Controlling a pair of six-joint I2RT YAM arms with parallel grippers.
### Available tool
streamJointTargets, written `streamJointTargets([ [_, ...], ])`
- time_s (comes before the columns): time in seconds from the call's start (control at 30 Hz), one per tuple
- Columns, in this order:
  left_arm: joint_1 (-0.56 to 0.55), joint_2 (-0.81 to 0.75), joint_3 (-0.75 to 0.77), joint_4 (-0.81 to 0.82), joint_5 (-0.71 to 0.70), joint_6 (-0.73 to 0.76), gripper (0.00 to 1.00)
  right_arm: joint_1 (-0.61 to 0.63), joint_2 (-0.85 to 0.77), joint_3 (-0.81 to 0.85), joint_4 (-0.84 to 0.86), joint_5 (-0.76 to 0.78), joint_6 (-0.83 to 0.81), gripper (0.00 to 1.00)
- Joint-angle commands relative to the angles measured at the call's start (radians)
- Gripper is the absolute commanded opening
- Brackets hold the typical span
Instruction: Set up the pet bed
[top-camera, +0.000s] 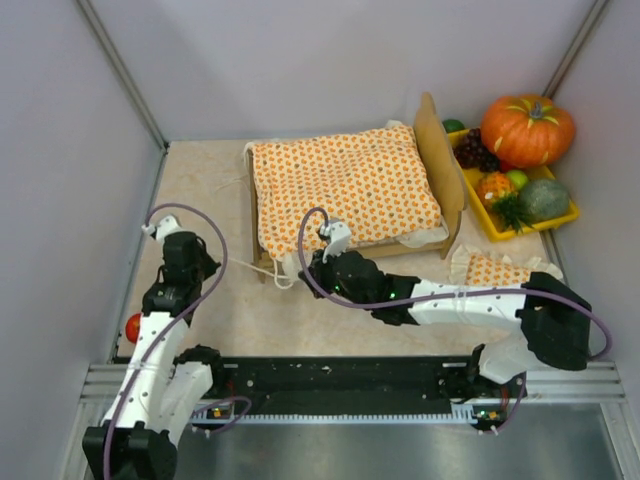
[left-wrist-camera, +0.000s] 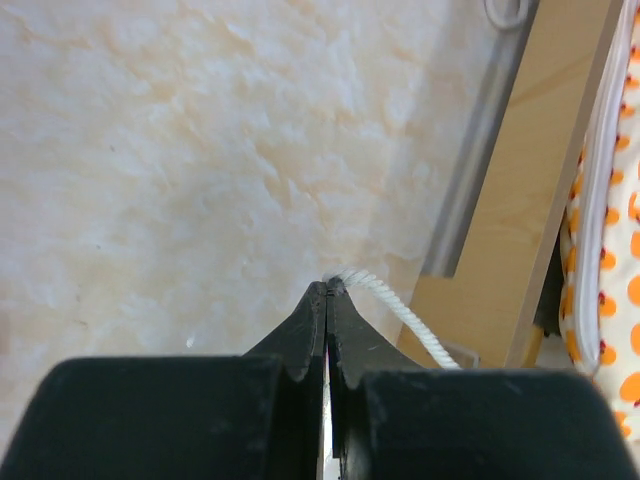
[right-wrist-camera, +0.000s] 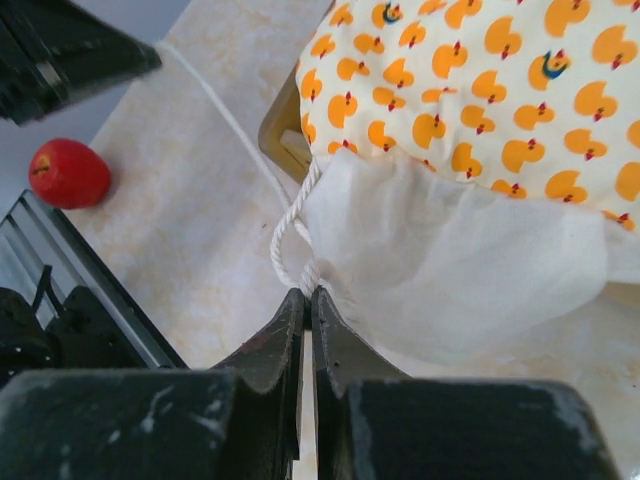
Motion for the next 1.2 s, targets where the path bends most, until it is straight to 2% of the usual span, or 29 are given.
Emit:
streamJointTargets([
  [0.0, 0.075, 0.028, 0.077, 0.020, -0.033, 0.040, 0.00, 0.024, 0.060, 0.040, -0.010, -0.049, 0.000, 0.00],
  [0.13, 0.190, 0.064, 0.111, 0.048, -0.015, 0.065, 0.00, 0.034, 0.085, 0.028, -0.018, -0.065, 0.050, 0.00],
  [0.23, 0.260, 0.096, 0.128, 0.087, 0.055, 0.052, 0.00, 0.034, 0.108, -0.003, 0.005, -0.060, 0.102, 0.00],
  [0.43, 0.322, 0.159, 0.229, 0.107, 0.100, 0.057, 0.00, 0.034, 0.141, -0.038, 0.007, -0.013, 0.158, 0.00],
  [0.67, 0.333, 0.241, 0.346, 0.133, 0.108, 0.074, 0.00, 0.034, 0.204, -0.087, 0.059, 0.034, 0.181, 0.00],
  [0.8, 0.337, 0.258, 0.378, 0.159, 0.154, 0.088, 0.00, 0.025, 0.269, -0.067, 0.068, 0.073, 0.175, 0.00],
  [1.17, 0.351, 0.242, 0.446, 0.121, 0.132, 0.094, 0.00, -0.074, 0.418, 0.049, 0.091, 0.061, 0.144, 0.00],
])
